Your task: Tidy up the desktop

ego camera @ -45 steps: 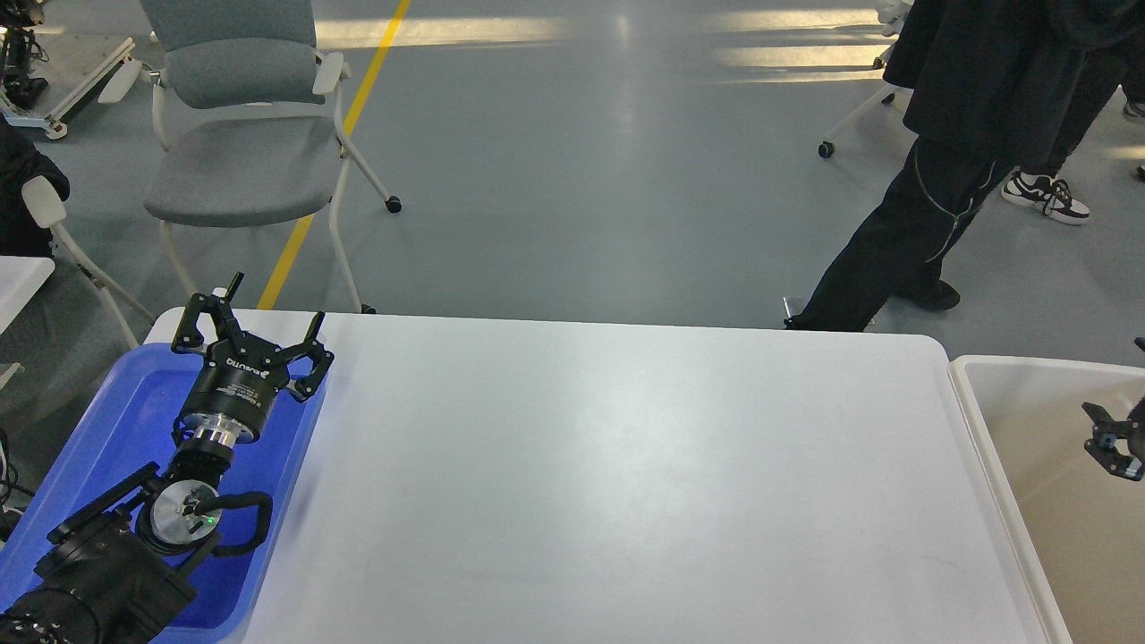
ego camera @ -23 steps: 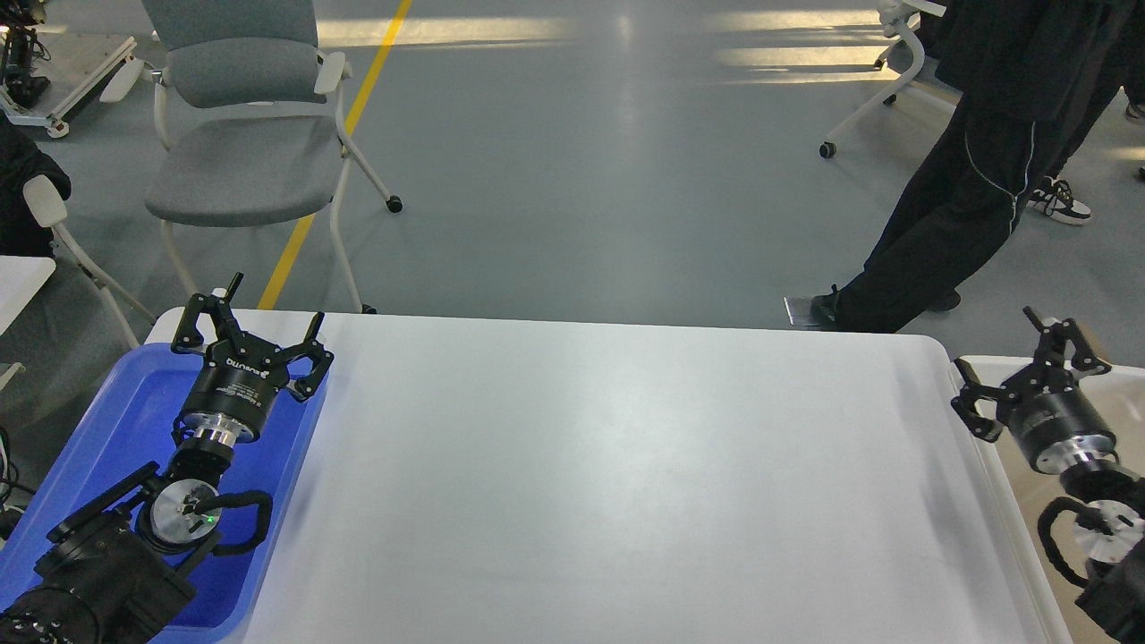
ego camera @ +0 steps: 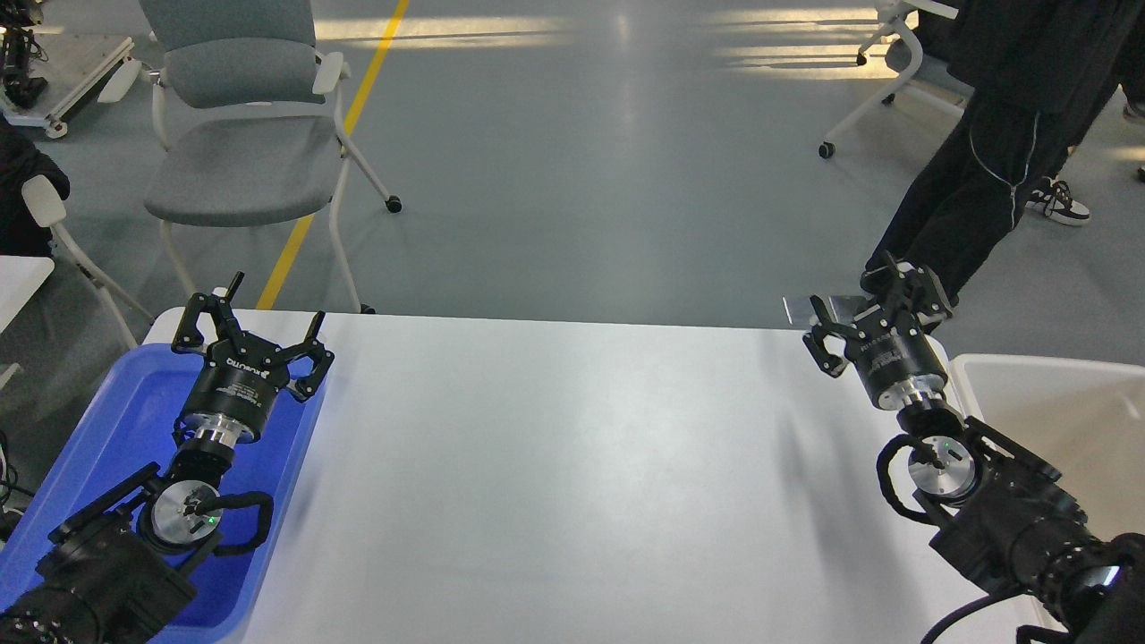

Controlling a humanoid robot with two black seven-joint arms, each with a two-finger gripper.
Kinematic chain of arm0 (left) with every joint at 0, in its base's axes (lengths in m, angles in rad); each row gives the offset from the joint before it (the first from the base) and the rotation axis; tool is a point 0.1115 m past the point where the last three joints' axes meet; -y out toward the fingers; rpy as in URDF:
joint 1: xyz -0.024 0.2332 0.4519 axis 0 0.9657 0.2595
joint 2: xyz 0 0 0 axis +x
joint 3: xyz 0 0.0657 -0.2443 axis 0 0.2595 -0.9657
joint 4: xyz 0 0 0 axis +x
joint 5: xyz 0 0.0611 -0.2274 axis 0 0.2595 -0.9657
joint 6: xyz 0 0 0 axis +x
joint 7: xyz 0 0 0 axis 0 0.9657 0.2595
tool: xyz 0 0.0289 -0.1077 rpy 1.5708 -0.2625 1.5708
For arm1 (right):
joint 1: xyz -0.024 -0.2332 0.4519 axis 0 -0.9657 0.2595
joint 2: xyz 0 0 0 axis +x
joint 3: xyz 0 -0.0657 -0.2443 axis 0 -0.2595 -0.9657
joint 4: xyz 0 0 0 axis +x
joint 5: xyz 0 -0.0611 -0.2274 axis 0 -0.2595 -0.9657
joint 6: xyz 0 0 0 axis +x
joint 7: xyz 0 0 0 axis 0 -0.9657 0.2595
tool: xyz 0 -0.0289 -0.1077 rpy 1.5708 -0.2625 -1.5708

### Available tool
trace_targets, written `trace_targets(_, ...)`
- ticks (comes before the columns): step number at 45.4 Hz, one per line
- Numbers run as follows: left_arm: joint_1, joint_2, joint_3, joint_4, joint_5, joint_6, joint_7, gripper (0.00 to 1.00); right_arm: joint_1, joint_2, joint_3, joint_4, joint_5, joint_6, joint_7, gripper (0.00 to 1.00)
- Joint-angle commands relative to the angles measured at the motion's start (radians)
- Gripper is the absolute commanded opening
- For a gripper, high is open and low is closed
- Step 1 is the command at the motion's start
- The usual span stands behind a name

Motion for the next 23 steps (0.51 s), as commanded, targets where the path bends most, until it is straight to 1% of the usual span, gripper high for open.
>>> trace_targets(1, 0.000, 0.000, 0.000, 0.000, 0.000, 0.001, 0.000, 1.00, 0.003, -0.048, -0.059, 0.247, -0.063, -0.179, 0.003, 1.00)
trace_targets(5, 0.000, 0.000, 0.000, 0.000, 0.000, 0.000, 0.000, 1.00, -0.003, -0.058, -0.056, 0.208, -0.070, -0.179, 0.014, 1.00)
trace_targets(7, 0.000, 0.000, 0.000, 0.001, 0.000, 0.000, 0.000, 1.00, -0.018, -0.065, -0.055, 0.171, -0.070, -0.174, 0.029, 1.00)
trace_targets(10, 0.000, 0.000, 0.000, 0.000, 0.000, 0.001, 0.000, 1.00, -0.050, -0.076, -0.040, 0.131, -0.072, -0.166, 0.083, 1.00)
trace_targets(14, 0.000, 0.000, 0.000, 0.000, 0.000, 0.001, 0.000, 1.00, -0.083, -0.079, -0.026, 0.102, -0.075, -0.165, 0.175, 1.00)
trace_targets(16, 0.000, 0.000, 0.000, 0.000, 0.000, 0.001, 0.000, 1.00, -0.092, -0.076, -0.026, 0.097, -0.080, -0.165, 0.200, 1.00)
trace_targets(19, 0.000, 0.000, 0.000, 0.001, -0.001, 0.001, 0.000, 1.00, -0.098, -0.070, -0.029, 0.079, -0.116, -0.168, 0.206, 1.00)
trace_targets(23, 0.000, 0.000, 0.000, 0.001, -0.001, 0.001, 0.000, 1.00, -0.101, -0.044, -0.026, -0.007, -0.162, -0.168, 0.207, 1.00)
